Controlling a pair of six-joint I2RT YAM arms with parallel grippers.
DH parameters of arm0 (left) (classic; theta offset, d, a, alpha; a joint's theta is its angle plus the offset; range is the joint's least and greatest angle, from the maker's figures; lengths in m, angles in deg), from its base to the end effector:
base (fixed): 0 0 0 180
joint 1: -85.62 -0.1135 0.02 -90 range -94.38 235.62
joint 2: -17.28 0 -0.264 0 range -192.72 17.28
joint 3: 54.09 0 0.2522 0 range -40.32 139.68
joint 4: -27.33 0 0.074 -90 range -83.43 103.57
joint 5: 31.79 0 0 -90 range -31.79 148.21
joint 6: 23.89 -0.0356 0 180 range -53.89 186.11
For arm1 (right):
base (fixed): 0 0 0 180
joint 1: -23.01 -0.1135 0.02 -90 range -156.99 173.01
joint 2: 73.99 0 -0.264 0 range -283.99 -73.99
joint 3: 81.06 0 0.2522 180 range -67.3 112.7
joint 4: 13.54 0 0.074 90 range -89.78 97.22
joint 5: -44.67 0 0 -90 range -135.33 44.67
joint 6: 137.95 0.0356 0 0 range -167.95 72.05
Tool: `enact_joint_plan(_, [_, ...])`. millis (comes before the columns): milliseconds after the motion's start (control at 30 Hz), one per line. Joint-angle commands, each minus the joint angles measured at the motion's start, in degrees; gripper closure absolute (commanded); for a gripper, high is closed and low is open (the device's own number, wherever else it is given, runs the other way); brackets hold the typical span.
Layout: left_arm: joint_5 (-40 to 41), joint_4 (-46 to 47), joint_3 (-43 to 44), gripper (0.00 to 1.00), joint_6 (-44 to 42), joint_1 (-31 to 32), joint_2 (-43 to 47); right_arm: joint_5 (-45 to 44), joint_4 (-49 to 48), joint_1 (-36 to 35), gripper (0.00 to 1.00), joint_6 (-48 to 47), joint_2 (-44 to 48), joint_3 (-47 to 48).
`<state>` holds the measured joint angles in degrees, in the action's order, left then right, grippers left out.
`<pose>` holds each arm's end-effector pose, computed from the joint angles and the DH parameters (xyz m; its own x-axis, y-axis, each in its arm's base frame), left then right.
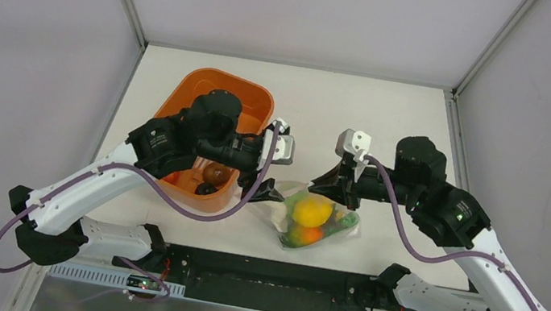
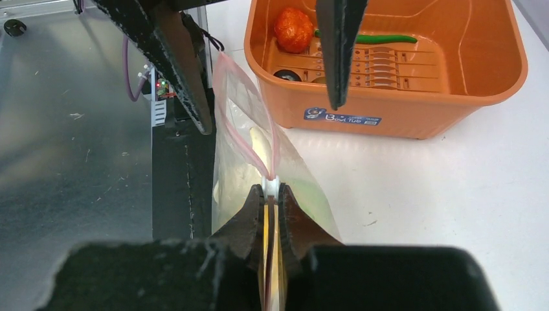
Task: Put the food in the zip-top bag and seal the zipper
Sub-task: Zip the zipper food storage bag at the center of the board.
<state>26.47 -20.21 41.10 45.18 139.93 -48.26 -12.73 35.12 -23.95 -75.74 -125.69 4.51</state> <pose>0.1184 -0.1970 0.4465 0.1837 0.2650 -0.9466 0.9820 -0.0055 0.1890 0.0995 0.1347 0.4347 0.2987 -0.2556 -0.9195 -0.9405 0.0849 -0.3291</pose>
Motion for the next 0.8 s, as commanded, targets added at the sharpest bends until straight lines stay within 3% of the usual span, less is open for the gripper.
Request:
enact_joint_plan(0, [-5.3, -0.6, 0.7, 0.18, 0.6, -0.2, 0.1, 1.4, -5.2, 0.1, 1.0, -0.9, 1.8, -0.6])
enact_joint_plan(167, [-6.0, 6.8, -3.8, 0.25, 6.1, 0.2, 0.2, 0.9, -7.4, 0.0, 1.0, -0.1, 3.1, -3.7])
enact_joint_plan(467, [1.0, 9.0, -3.0, 0.32, 10.3, 2.7, -2.1, -1.1, -9.7, 0.1, 1.0, 0.5, 2.5, -4.2])
enact_joint_plan(567, [4.5, 8.9, -2.9, 0.5, 10.9, 3.9, -2.2, -2.0, -10.6, 0.0, 1.0, 0.7, 2.3, -4.4])
enact_joint_plan(733, [8.7, 9.5, -4.8, 0.99, 11.2, 4.5, -0.1, -4.9, -10.2, 0.1, 1.0, 0.9, 3.0, -4.9])
enact_joint_plan(767, [9.7, 9.9, -5.6, 1.0, 11.3, 4.5, 0.6, -5.7, -10.1, 0.1, 1.0, 1.0, 3.4, -5.2])
